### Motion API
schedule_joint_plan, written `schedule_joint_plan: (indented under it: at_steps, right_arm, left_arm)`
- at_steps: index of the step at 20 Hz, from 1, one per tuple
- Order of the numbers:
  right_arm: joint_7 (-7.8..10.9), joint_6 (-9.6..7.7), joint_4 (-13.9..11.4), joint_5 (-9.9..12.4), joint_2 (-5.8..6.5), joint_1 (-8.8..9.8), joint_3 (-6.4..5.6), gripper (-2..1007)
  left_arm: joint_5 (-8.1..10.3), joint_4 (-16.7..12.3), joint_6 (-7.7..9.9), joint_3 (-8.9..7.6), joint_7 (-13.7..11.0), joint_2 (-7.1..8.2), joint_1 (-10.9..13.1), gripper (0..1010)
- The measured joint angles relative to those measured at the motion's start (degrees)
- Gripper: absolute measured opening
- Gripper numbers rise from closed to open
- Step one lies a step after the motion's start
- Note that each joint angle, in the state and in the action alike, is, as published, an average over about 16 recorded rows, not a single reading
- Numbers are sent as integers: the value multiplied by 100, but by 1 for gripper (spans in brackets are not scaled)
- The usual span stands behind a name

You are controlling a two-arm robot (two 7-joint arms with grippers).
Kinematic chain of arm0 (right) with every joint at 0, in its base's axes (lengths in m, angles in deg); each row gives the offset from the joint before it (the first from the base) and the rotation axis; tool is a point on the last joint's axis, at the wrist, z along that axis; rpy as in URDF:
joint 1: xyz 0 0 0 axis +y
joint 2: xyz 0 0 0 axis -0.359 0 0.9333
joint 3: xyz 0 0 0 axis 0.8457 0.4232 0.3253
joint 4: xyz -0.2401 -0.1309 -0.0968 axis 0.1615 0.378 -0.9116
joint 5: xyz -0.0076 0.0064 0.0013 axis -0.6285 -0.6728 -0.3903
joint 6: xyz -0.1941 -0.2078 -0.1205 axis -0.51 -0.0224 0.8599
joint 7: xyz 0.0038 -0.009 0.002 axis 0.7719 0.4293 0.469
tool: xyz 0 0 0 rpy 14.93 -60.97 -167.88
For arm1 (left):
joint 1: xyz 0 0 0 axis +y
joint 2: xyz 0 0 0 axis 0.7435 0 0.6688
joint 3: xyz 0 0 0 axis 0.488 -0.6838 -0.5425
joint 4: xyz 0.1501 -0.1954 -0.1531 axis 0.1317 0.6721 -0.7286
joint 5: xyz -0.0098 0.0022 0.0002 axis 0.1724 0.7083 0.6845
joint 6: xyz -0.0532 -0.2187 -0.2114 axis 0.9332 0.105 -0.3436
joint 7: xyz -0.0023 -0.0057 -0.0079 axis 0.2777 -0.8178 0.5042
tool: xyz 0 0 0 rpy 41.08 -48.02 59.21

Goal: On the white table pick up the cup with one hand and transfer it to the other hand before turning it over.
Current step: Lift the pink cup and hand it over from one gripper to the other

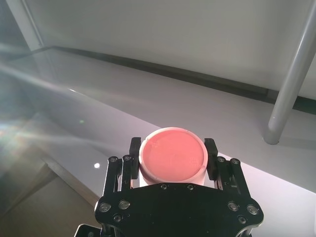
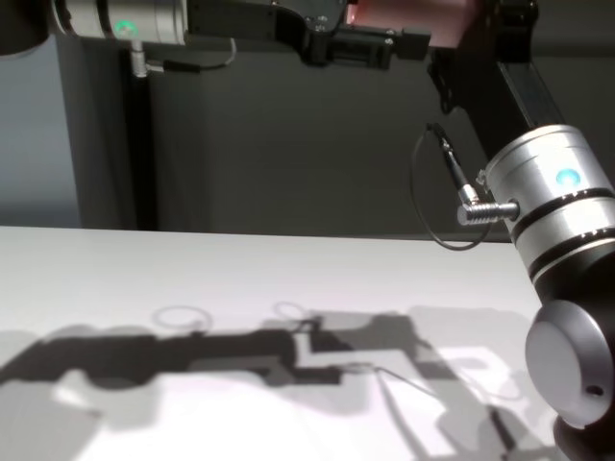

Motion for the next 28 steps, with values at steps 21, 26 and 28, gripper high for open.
schedule_joint_plan:
  at_steps: [21,26,28]
  right_arm:
    - [-2,0,0,0,0,0,0,737]
    - [-2,0,0,0,0,0,0,737]
    - [-2,0,0,0,0,0,-1,737]
  left_arm:
    - [32,-239,96,-92,106,344,157,1001]
    - [49,-421,199,-177,248,600,323,1001]
    - [57,-513,251,-227,354,712,413,1001]
